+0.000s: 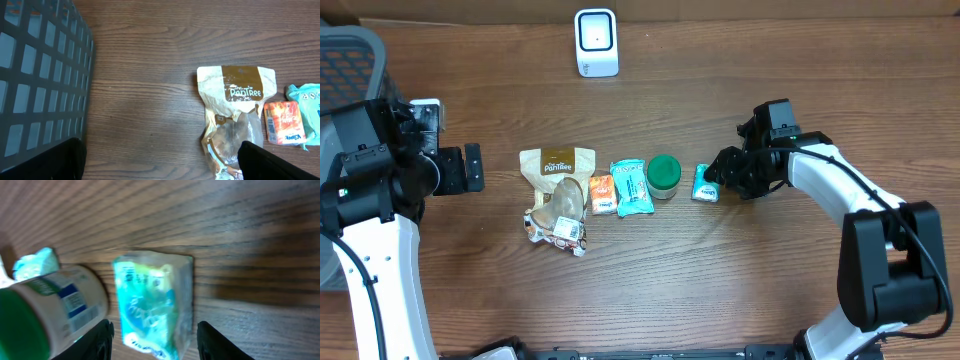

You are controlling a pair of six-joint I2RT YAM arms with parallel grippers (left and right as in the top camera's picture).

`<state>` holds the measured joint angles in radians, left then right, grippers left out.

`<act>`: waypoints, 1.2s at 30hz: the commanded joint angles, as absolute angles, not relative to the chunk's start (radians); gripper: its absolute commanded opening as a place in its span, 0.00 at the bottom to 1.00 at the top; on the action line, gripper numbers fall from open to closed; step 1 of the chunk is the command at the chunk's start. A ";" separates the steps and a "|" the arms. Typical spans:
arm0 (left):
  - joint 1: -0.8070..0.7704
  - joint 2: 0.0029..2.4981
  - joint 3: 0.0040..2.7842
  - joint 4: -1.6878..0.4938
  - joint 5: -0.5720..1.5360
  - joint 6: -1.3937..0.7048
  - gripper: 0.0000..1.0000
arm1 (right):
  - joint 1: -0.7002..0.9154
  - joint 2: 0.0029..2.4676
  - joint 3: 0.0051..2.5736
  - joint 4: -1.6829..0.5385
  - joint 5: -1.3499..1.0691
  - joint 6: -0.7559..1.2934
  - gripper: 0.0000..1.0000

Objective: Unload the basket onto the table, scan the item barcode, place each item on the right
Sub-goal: 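Grasp the Kleenex pack with the right gripper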

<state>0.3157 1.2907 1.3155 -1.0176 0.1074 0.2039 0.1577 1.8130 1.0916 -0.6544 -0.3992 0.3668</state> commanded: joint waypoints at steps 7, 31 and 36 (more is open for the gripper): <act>0.315 1.290 1.327 -1.017 0.104 0.186 0.99 | 0.158 1.887 1.084 -0.622 -0.395 0.373 0.33; 0.315 1.290 1.327 -1.017 0.104 0.186 1.00 | 0.152 1.887 1.092 -0.634 -0.513 0.392 0.04; 0.315 1.290 1.327 -1.017 0.104 0.186 0.99 | 0.121 1.871 1.120 -0.672 -0.729 0.308 0.04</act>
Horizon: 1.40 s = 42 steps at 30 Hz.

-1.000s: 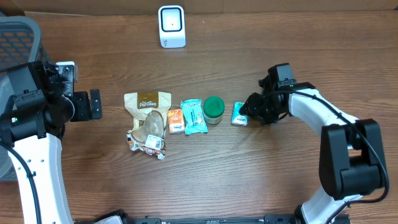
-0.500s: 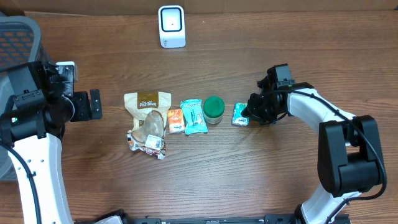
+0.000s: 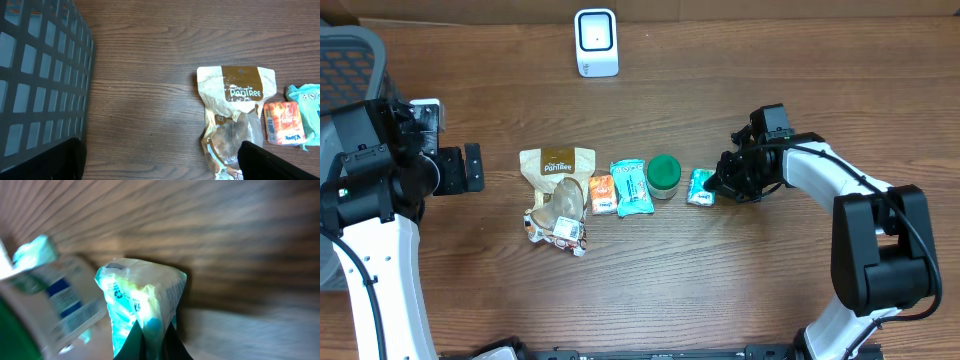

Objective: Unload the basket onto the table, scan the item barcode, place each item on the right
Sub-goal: 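Grasp the Kleenex pack with the right gripper, then lift the Kleenex pack and carry it toward the white scanner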

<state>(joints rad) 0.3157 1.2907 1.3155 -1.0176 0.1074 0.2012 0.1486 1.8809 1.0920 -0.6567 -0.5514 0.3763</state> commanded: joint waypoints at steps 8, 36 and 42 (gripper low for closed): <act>0.315 1.290 1.327 -1.017 0.104 0.186 1.00 | -0.012 1.756 1.163 -0.843 -1.100 0.072 0.04; 0.315 1.290 1.327 -1.017 0.104 0.186 0.99 | 0.070 1.700 1.169 -0.524 -1.521 0.468 0.04; 0.315 1.290 1.327 -1.017 0.104 0.186 0.99 | 0.128 1.700 1.169 -0.386 -1.412 0.602 0.04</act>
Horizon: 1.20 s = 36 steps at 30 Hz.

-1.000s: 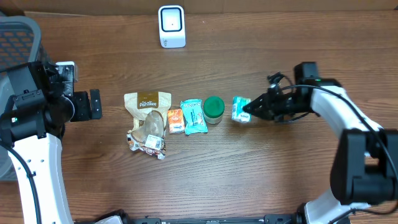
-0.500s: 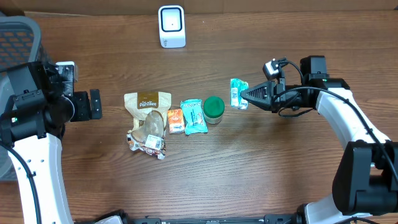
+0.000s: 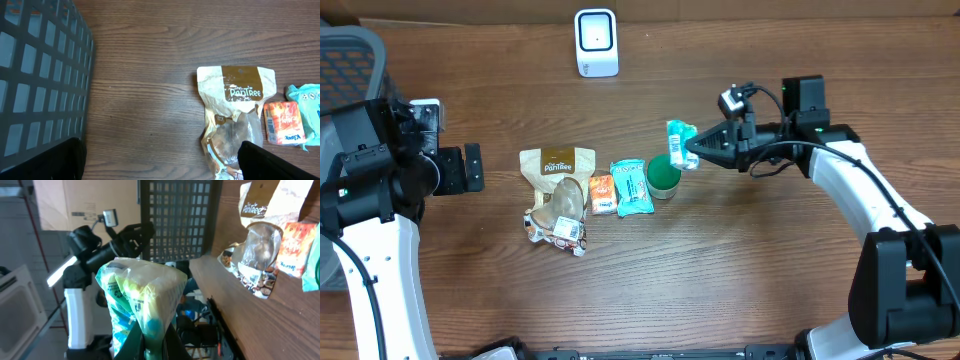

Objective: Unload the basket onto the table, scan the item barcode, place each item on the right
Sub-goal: 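Lift the Kleenex pack and carry it toward the white scanner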

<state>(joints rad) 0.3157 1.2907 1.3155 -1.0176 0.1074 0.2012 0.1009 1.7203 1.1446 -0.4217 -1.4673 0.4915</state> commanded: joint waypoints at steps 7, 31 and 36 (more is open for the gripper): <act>0.315 1.290 1.327 -1.017 0.104 0.186 1.00 | 0.168 1.700 1.169 -0.281 -1.406 0.659 0.04; 0.315 1.290 1.327 -1.017 0.104 0.186 1.00 | 0.247 1.700 1.169 -0.361 -1.306 0.542 0.04; 0.315 1.290 1.327 -1.017 0.104 0.186 0.99 | 0.247 1.700 1.169 -0.361 -1.311 0.541 0.04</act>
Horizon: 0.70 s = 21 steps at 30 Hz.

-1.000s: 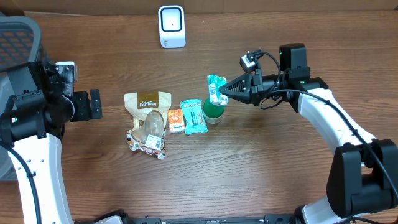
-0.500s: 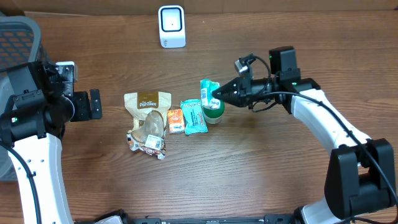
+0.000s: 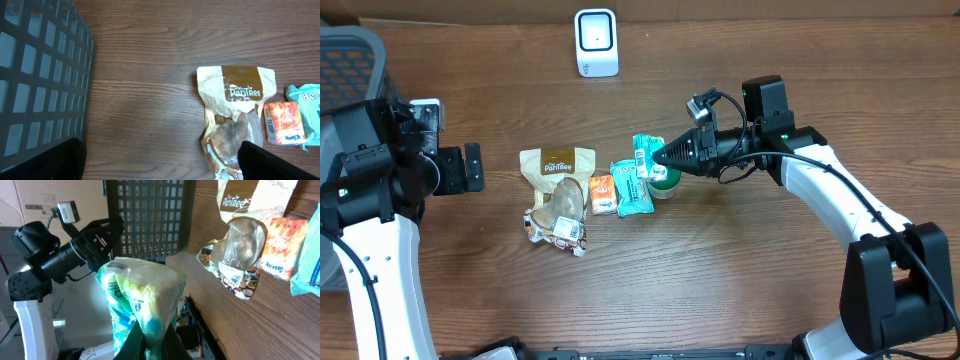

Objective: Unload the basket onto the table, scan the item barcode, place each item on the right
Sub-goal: 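Lift the Kleenex pack and carry it toward the white scanner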

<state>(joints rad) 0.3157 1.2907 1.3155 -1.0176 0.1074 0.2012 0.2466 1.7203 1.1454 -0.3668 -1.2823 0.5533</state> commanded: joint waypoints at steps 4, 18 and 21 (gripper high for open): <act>0.315 1.290 1.327 -1.017 0.104 0.186 0.99 | 0.247 1.700 1.169 -0.361 -1.312 0.541 0.04; 0.315 1.290 1.327 -1.017 0.104 0.186 1.00 | 0.249 1.700 1.223 -0.380 -1.322 0.545 0.04; 0.315 1.290 1.327 -1.017 0.104 0.186 1.00 | 0.249 1.700 1.287 -0.385 -1.318 0.545 0.04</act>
<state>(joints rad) 0.3157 1.2907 1.3155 -1.0176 0.1074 0.2012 0.2466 1.7203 1.1992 -0.3904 -1.3018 0.5499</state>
